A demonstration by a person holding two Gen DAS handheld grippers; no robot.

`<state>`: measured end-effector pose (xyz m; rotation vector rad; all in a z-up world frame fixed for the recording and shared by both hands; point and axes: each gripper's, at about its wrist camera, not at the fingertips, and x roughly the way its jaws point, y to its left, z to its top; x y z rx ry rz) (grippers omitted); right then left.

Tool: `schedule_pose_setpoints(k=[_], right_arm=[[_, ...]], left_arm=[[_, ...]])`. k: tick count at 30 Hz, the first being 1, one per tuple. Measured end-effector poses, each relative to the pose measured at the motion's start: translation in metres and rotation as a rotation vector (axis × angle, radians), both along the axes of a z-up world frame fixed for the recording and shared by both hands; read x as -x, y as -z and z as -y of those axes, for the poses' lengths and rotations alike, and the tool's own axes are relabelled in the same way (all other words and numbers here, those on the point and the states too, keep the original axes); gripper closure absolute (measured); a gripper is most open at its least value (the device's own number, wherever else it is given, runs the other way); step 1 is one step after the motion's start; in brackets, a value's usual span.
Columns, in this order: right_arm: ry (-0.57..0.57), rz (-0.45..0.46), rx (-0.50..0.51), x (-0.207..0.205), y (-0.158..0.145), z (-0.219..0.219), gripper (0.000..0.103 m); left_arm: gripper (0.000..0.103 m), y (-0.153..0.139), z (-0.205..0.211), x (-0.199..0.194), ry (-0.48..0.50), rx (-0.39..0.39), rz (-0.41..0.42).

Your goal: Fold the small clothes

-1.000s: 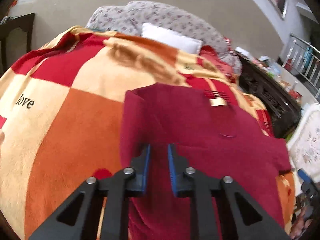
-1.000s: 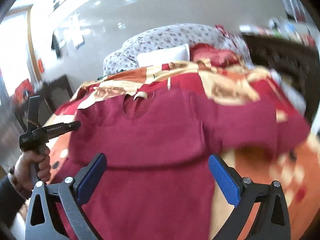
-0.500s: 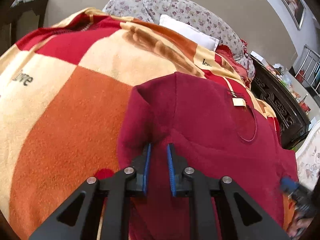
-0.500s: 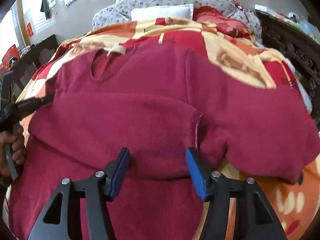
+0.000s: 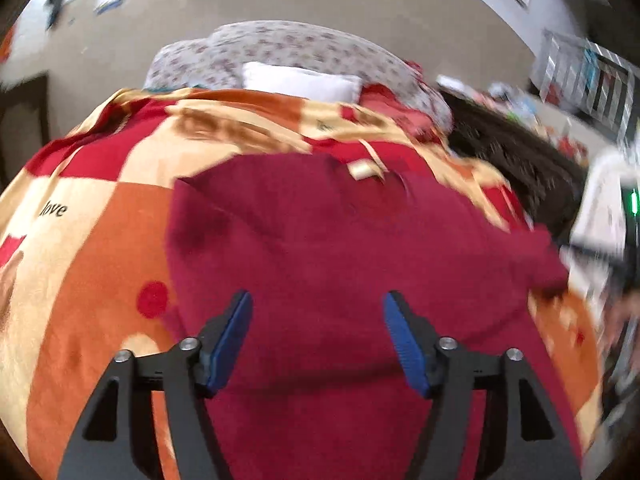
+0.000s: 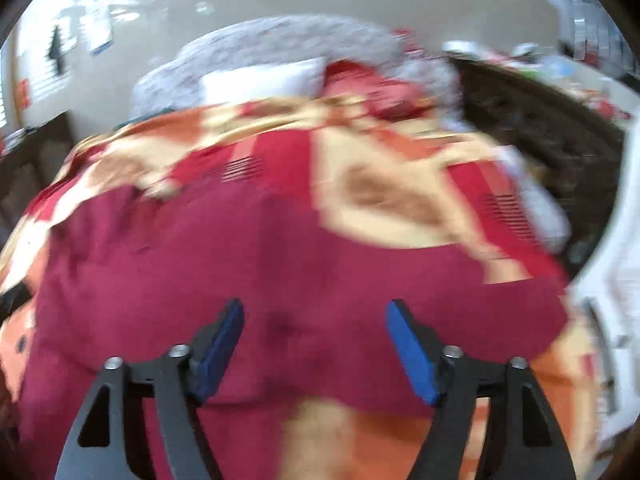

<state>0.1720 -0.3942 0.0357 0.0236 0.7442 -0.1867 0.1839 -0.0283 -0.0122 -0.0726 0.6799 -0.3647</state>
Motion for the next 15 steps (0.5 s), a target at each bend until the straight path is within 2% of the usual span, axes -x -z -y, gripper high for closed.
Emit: schedule_pose_setpoints(k=[2,4,7,8,9,10,12,13,15], right_arm=[[0.12,-0.022,0.013,0.008,-0.003,0.059,0.02],[0.22,-0.042,-0.067,0.018,0.0,0.127,0.02],[0.321,-0.083,-0.163,0.029,0.013,0.197,0.02],[0.341,-0.083,-0.195,0.034,0.017,0.211,0.02],[0.363,-0.074,-0.283,0.038,0.024,0.23,0.023],[0.378,-0.053,-0.363,0.038,0.03,0.241,0.032],[0.388,-0.019,-0.51,0.038,0.041,0.253,0.038],[0.389,-0.03,-0.566,0.034,0.049,0.258,0.04],[0.382,-0.052,-0.582,0.026,0.059,0.257,0.05]], left_arm=[[0.03,0.013,0.009,0.006,0.02,-0.038,0.002],[0.03,0.021,0.014,0.001,0.011,-0.07,-0.038],[0.026,0.025,0.008,-0.006,-0.026,-0.06,-0.067],[0.026,0.026,0.006,-0.006,-0.029,-0.053,-0.075],[0.026,0.027,0.005,-0.006,-0.031,-0.046,-0.078],[0.026,0.027,0.004,-0.005,-0.034,-0.043,-0.075],[0.025,0.027,0.004,-0.004,-0.036,-0.043,-0.071],[0.025,0.028,0.004,-0.004,-0.036,-0.043,-0.07],[0.025,0.028,0.003,-0.004,-0.038,-0.044,-0.072]])
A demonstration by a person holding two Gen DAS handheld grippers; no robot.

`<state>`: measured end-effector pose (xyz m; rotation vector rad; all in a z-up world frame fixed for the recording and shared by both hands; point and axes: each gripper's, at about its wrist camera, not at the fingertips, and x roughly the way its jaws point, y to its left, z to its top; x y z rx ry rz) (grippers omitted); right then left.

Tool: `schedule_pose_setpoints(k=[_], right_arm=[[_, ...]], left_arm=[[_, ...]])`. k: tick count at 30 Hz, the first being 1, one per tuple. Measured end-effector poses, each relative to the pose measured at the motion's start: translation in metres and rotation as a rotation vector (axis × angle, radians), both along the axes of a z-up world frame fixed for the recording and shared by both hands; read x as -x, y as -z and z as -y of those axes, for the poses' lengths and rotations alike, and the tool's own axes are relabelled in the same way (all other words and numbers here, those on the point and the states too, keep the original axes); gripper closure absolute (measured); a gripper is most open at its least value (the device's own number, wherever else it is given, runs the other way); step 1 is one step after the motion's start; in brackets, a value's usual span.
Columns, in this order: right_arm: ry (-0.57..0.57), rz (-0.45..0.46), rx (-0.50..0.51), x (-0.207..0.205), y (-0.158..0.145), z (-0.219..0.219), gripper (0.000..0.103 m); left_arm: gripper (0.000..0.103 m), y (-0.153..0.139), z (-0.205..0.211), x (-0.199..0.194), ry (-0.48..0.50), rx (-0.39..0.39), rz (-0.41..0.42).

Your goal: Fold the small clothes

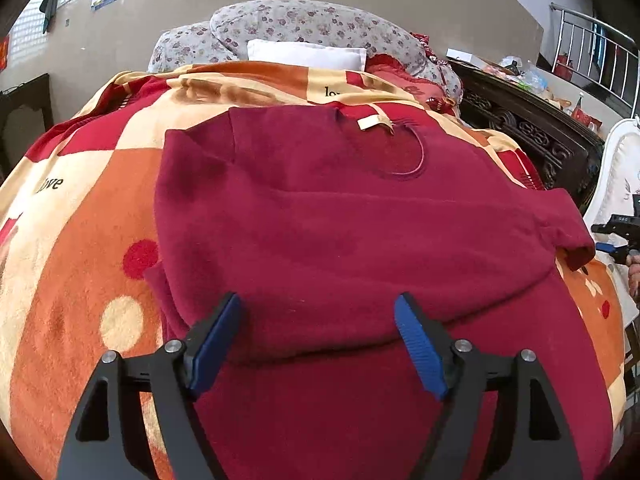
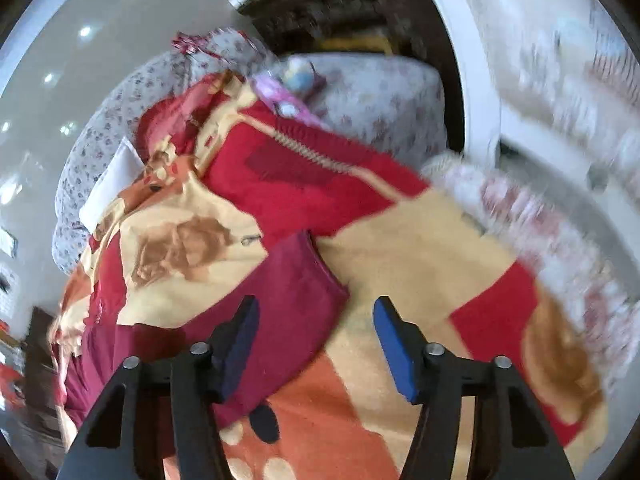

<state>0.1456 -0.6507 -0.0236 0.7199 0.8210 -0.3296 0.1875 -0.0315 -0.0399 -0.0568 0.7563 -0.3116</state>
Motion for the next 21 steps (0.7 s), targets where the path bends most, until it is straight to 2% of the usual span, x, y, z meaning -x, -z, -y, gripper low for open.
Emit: schedule_pose_setpoints(k=[5,7,8,10,13,17,21], right_arm=[[-0.029,0.008,0.007,-0.007,0.01,-0.009,0.071],[-0.014,-0.001,0.038,-0.008,0.01,-0.01,0.089],[-0.004,0.007,0.05,-0.006,0.007,-0.009,0.091],[0.002,0.047,0.086,0.0,-0.007,-0.014,0.094],[-0.033,0.145,0.146,0.011,-0.046,-0.041,0.095],[-0.205,0.357,0.201,0.024,-0.119,-0.124,0.095],[-0.419,0.511,0.195,0.026,-0.157,-0.229,0.095]], left_arm=[[0.025,0.0,-0.002,0.001,-0.002,0.004,-0.002],[0.025,0.0,-0.003,-0.001,-0.005,0.009,-0.002],[0.025,0.0,-0.004,-0.001,-0.006,0.011,-0.001],[0.025,0.0,-0.007,0.0,-0.013,0.019,0.001],[0.025,-0.001,-0.009,0.001,-0.023,0.027,0.006],[0.025,-0.004,-0.011,0.004,-0.041,0.035,0.027],[0.023,-0.01,-0.017,0.01,-0.062,0.057,0.069]])
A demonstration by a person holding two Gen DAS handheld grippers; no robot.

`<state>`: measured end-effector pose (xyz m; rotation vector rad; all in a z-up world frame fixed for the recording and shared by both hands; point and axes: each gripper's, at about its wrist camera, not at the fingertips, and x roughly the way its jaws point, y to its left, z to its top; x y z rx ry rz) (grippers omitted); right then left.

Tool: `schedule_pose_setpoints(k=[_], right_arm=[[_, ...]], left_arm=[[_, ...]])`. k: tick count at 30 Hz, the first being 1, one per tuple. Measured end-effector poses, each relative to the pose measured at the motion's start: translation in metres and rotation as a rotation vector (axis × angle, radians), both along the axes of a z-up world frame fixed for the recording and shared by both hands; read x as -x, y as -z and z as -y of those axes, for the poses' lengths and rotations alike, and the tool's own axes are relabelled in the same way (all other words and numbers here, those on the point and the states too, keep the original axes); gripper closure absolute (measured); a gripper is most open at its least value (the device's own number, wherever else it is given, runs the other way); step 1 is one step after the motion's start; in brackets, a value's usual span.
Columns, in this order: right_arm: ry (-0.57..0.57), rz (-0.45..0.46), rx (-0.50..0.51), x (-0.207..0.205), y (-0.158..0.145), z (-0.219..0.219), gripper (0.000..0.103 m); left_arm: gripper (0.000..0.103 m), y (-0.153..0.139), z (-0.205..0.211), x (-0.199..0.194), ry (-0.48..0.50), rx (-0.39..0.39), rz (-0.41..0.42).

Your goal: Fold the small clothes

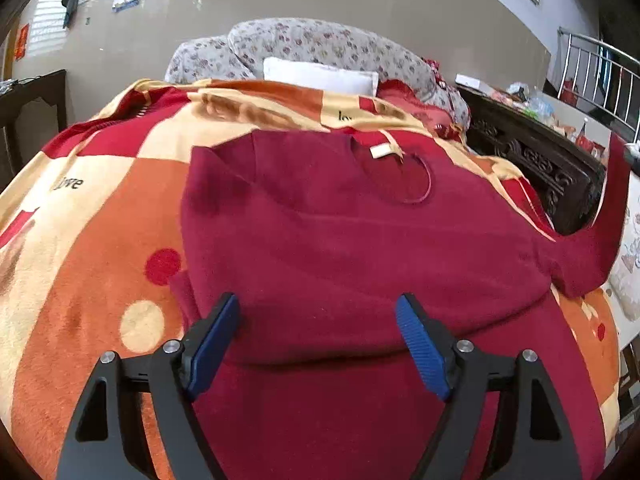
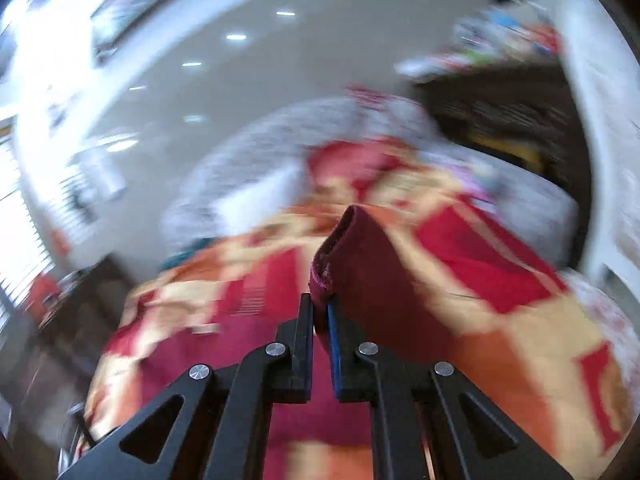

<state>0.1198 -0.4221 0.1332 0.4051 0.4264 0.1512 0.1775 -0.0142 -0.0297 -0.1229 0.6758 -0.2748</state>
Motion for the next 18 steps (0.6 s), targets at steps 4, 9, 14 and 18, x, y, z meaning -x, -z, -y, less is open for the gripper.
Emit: schedule_pose_setpoints(k=[4,9,14,18], right_arm=[[-0.198,0.019,0.042,-0.023,0.007,-0.108,0.095],[-0.314,-0.094,0.088,-0.073,0.06,-0.203,0.095],[-0.344,-0.286,0.125,-0.102,0.133,-0.243,0.093],[-0.339,-0.255,0.1,-0.07,0.137,-0.228,0.071]], left_arm=[[0.022,-0.001,-0.01,0.0,-0.035,0.036,0.001],[0.021,-0.002,-0.027,0.004,-0.109,0.093,0.022],[0.02,0.001,-0.033,0.001,-0.11,0.141,-0.001],[0.02,-0.001,-0.03,0.003,-0.06,0.169,0.019]])
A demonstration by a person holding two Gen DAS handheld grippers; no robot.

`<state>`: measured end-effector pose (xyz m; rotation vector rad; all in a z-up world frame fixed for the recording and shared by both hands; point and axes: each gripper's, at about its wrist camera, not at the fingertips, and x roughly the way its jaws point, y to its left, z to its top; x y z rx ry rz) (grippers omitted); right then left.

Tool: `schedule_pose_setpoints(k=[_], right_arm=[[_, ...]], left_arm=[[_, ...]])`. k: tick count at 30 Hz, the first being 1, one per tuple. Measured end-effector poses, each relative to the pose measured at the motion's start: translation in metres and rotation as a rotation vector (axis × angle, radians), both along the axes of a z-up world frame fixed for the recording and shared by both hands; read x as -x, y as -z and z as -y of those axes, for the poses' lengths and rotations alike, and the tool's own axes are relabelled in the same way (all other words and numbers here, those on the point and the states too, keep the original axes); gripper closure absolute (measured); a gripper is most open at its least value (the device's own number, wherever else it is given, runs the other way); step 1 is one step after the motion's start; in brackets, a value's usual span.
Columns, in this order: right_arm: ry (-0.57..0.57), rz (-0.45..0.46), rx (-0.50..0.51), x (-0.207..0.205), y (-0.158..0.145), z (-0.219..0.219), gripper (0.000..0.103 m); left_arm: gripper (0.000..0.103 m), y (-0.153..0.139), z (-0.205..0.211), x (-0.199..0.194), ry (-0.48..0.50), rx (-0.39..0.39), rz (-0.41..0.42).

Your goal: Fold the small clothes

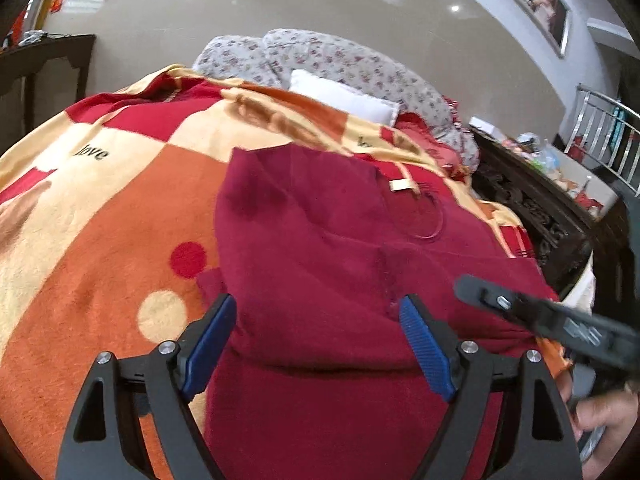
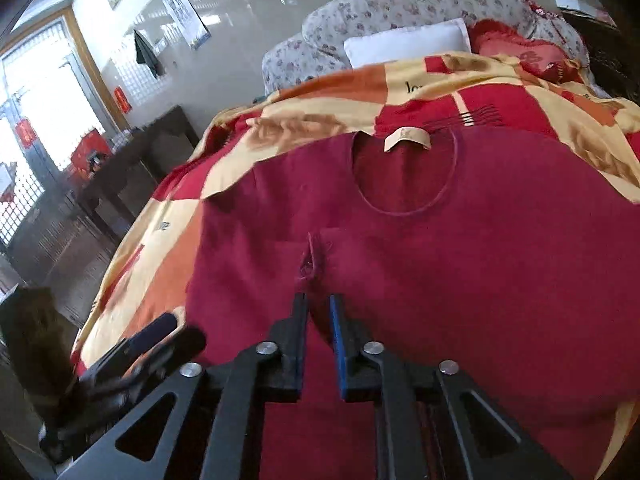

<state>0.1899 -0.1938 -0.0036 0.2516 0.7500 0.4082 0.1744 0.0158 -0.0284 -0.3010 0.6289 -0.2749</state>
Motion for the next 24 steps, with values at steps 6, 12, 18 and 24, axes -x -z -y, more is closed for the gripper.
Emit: schedule_pose_setpoints(k=[6,12,18,24], right_arm=[[0.105,0.057,0.134,0.059,0.004,0.031,0.026],[0.222,-0.015,0.154,0.064,0.033,0.053,0.026],[0.213,-0.024,0.166,0.066,0.037,0.056,0.026],[0.206,-0.017,0.16,0.07,0.038,0.056,0.026]], left_arm=[[0.02,0.0,0.024,-0.019,0.191,0.081,-0.049],[0.02,0.013,0.064,-0.056,0.351,0.105,-0.18],[0.02,0.016,0.07,-0.093,0.43,0.333,-0.297],[0.02,0.018,0.063,-0.111,0.343,0.433,-0.335]])
